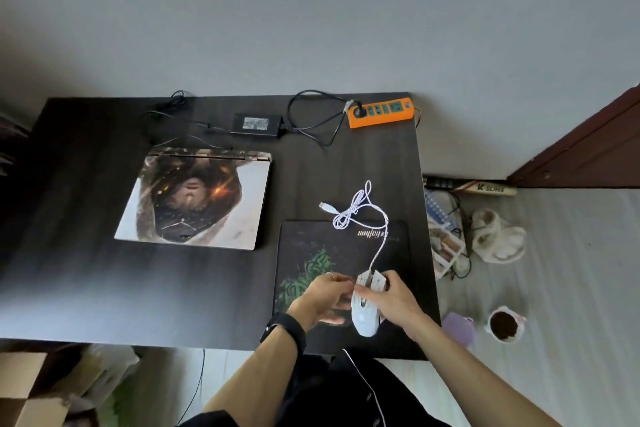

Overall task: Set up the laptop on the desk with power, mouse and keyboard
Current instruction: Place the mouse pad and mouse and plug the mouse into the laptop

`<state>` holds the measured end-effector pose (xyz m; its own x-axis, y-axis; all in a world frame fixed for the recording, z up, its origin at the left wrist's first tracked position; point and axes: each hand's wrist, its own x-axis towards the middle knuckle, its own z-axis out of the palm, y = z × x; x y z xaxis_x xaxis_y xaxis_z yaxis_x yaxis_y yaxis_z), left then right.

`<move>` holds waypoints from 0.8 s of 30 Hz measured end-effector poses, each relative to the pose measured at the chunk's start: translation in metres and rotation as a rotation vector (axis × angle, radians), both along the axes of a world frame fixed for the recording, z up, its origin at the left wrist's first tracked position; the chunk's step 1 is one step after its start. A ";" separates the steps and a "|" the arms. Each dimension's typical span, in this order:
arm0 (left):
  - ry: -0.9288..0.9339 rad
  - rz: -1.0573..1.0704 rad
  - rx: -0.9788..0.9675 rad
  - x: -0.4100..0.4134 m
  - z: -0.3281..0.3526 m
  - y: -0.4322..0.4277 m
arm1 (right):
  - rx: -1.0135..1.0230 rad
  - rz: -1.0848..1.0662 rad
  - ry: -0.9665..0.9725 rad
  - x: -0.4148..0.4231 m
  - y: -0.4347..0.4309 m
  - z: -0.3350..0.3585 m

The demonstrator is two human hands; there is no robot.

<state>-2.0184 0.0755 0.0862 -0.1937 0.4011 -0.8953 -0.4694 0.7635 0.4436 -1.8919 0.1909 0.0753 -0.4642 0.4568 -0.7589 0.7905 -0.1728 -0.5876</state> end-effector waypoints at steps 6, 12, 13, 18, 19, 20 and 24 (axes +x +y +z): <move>0.462 -0.238 -0.244 -0.004 -0.032 -0.040 | 0.058 0.118 -0.019 -0.025 -0.005 -0.028; 0.735 -0.526 -0.298 -0.021 -0.030 -0.088 | 0.034 0.178 0.013 -0.059 -0.012 -0.042; 0.756 -0.563 -0.290 -0.024 -0.031 -0.094 | 0.086 0.173 -0.017 -0.061 -0.012 -0.043; 0.854 -0.662 -0.228 -0.035 -0.038 -0.105 | 0.420 0.157 -0.209 -0.052 -0.011 -0.031; 0.864 -0.676 -0.214 -0.038 -0.038 -0.104 | 0.461 0.165 -0.187 -0.053 -0.012 -0.026; 0.888 -0.689 -0.199 -0.042 -0.037 -0.102 | 0.501 0.167 -0.139 -0.057 -0.012 -0.022; 1.075 -0.700 -0.109 -0.080 -0.031 -0.098 | 0.598 0.151 0.037 -0.108 -0.001 -0.012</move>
<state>-2.0980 -0.0228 0.0552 -0.6136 0.6446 -0.4560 0.5964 0.7568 0.2673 -1.9999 0.1901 0.0637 -0.5778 0.7257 -0.3736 0.7579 0.3072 -0.5754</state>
